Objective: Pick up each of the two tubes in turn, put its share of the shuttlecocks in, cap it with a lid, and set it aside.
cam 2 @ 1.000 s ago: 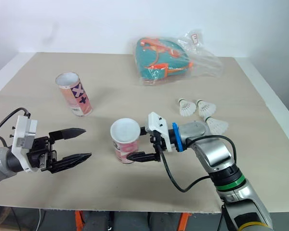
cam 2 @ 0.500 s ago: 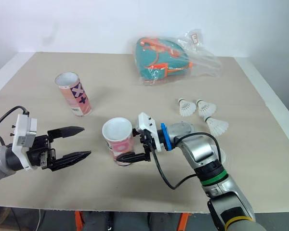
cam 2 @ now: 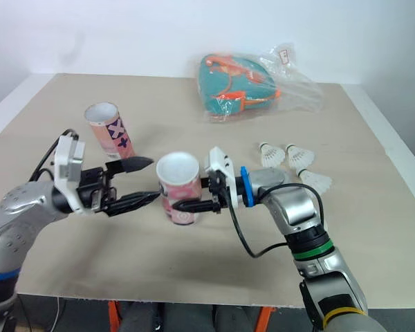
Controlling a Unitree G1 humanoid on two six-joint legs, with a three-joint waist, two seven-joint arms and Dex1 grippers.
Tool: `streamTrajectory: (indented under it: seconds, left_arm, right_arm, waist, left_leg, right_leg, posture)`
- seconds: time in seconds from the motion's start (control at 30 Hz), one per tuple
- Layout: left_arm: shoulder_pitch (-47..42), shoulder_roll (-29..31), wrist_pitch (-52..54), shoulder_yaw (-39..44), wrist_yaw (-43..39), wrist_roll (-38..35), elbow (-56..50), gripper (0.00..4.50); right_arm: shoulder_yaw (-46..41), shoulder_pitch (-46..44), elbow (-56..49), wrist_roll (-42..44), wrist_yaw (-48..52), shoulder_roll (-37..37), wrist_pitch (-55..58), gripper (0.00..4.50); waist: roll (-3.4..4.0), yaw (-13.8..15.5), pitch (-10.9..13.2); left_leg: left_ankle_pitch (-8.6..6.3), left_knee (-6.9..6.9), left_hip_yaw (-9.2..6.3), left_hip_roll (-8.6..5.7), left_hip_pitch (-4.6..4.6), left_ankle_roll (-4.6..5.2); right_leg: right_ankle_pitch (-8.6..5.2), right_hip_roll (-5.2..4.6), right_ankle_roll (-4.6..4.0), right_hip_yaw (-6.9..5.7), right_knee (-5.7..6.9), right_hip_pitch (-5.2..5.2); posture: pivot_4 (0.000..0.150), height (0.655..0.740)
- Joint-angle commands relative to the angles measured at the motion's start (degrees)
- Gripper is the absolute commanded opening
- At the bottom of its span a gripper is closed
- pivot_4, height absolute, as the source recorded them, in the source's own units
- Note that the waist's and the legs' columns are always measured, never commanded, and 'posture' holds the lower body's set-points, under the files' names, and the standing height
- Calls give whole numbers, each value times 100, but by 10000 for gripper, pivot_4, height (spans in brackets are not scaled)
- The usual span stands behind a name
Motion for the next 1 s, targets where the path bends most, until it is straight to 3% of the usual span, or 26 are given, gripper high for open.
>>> streamTrajectory:
  seconds: [0.03, 0.23, 0.53, 0.63, 0.83, 1.0]
  left_arm:
    - [-764, -381, -310, -435, -298, 293, 578, 45000]
    - [-1456, -994, -814, -944, -653, 845, 1504, 45000]
    - [-1987, -2108, -1586, -1382, -822, 1470, 2702, 45000]
    - [-1973, -2346, -1781, -1509, -896, 1633, 2832, 45000]
    - [-1908, -2301, -1881, -1775, -1246, 1918, 2789, 45000]
    - [-1904, -2337, -1948, -1836, -1361, 2026, 2826, 45000]
  right_arm:
    - [-988, -320, 117, 327, -380, -301, 106, 23977]
    - [-2744, -800, 1631, 208, -1716, -1224, -199, 23977]
    - [-4054, -689, 3707, -389, -3311, -2573, -950, 23977]
    - [-4214, -350, 4308, -502, -3600, -2695, -1217, 23977]
    - [-4188, 1, 4292, -504, -3666, -2623, -1177, 23977]
    - [-4165, 7, 4572, -541, -3740, -2572, -1226, 23977]
  waist:
    - [1, 18, 3]
    - [8, 81, 11]
    - [28, 68, 16]
    - [29, 66, 16]
    - [109, -87, 16]
    - [114, -89, 15]
  left_leg:
    - [0, 1, -1, -1, -2, 0]
    - [-1, 1, -5, -11, -15, 0]
    - [-11, -7, -2, -18, -19, 17]
    - [-11, -6, -2, -21, -18, 17]
    - [-9, -2, 9, -26, -6, 14]
    - [-3, -2, 6, -28, 7, 10]
  right_leg:
    - [-1, 0, 0, -2, 0, 0]
    - [-5, -7, 6, -2, -6, -1]
    - [-13, -8, 7, 5, -18, -4]
    - [-13, -11, 8, 6, -20, 0]
    - [-6, -11, 20, 28, -15, 3]
    - [-1, -7, 24, 33, -10, 12]
  posture:
    - [1500, 7400]
    - [1500, 7400]
    - [1500, 7400]
    - [1500, 7400]
    - [1500, 7400]
    - [1500, 7400]
